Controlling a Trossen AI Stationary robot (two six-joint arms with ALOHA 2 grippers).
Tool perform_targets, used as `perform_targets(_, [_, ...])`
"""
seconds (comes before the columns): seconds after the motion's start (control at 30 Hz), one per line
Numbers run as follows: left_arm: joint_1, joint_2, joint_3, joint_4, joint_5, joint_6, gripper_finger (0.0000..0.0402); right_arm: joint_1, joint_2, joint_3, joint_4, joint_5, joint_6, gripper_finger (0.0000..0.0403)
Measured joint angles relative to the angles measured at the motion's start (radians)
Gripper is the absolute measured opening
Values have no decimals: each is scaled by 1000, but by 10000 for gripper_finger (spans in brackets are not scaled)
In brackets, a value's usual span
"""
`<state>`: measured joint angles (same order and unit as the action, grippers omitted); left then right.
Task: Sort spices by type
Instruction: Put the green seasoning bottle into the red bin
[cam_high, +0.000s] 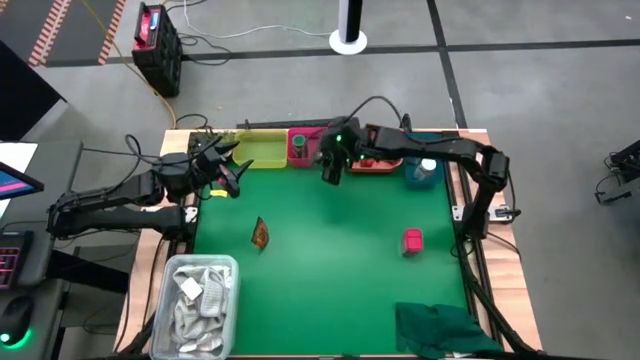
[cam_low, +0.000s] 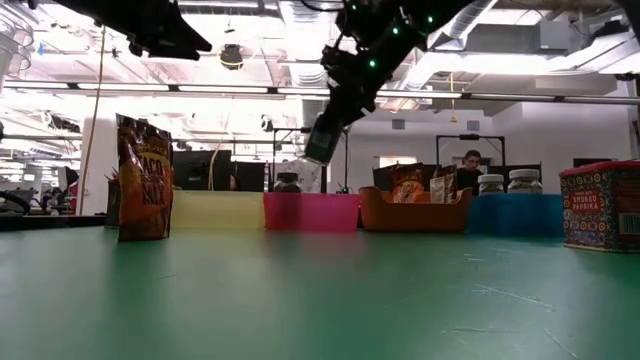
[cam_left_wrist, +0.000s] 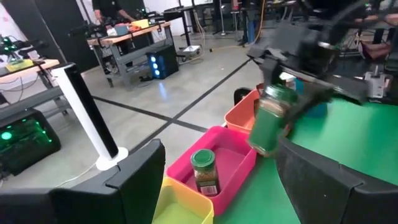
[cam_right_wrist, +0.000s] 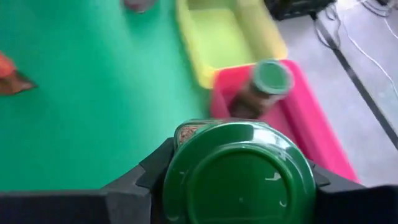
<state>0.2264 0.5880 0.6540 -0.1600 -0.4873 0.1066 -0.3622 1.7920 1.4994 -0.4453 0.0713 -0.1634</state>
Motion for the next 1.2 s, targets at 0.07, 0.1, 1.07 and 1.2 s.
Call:
perform_targets(0.07, [0,1,0,-2,0,0,290,-41,0,0,16,0,-2,220])
perform_targets(0.1, [0,1,0,-3,1,-1,290,-58,0,0,21,2,-2,220])
perform_targets(1.07, [0,1,0,-14,-3,11,290,-206,342,249,-187,-145,-74,239])
perform_targets(1.2, [0,1,0,-13,-3,8,290,-210,341,250,-174,-145,-74,295])
